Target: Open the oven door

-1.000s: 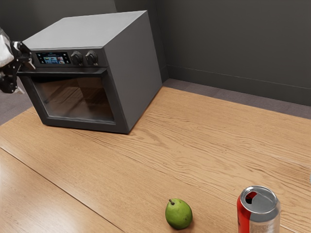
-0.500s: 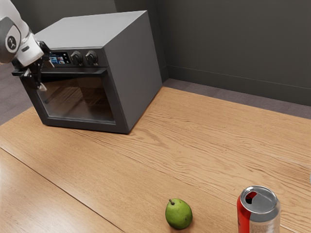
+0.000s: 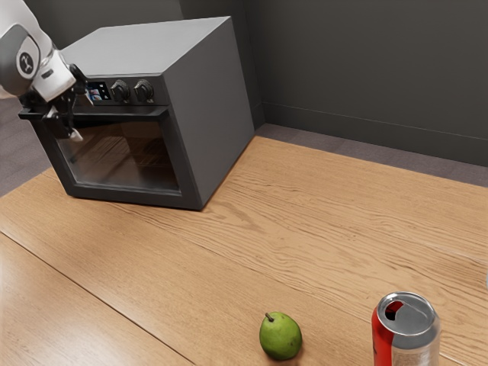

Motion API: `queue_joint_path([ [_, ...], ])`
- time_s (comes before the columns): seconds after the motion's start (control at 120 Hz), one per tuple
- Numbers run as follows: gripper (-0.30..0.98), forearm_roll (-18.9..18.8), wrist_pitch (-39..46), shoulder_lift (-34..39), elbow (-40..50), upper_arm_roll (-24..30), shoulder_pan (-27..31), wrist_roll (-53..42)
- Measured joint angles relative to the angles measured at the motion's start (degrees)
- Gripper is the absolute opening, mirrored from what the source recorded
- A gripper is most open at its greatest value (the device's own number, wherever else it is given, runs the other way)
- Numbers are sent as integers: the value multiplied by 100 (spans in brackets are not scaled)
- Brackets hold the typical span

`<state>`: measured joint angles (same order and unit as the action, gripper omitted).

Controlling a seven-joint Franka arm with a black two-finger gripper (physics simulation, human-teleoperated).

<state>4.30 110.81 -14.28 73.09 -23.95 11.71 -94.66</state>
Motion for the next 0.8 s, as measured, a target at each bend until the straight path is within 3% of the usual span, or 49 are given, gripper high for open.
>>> queue_joint_path([
  [0.325,68,57,-74,-205,-136,81,56,-43],
  [0.467,69,57,-85,-253,-186,631,553,-63],
  [0.608,68,-29,-171,-61,65,687,506,-67],
  [0.658,63,-363,-80,583,934,686,217,-35],
  [0.692,56,-678,78,1421,1969,695,-32,-1],
  [0.725,52,-1119,270,2576,3217,758,-263,55],
  [0.767,56,-1790,407,4801,5003,1092,-349,168],
  [0.8,58,-2101,386,5990,5373,1390,-485,278],
])
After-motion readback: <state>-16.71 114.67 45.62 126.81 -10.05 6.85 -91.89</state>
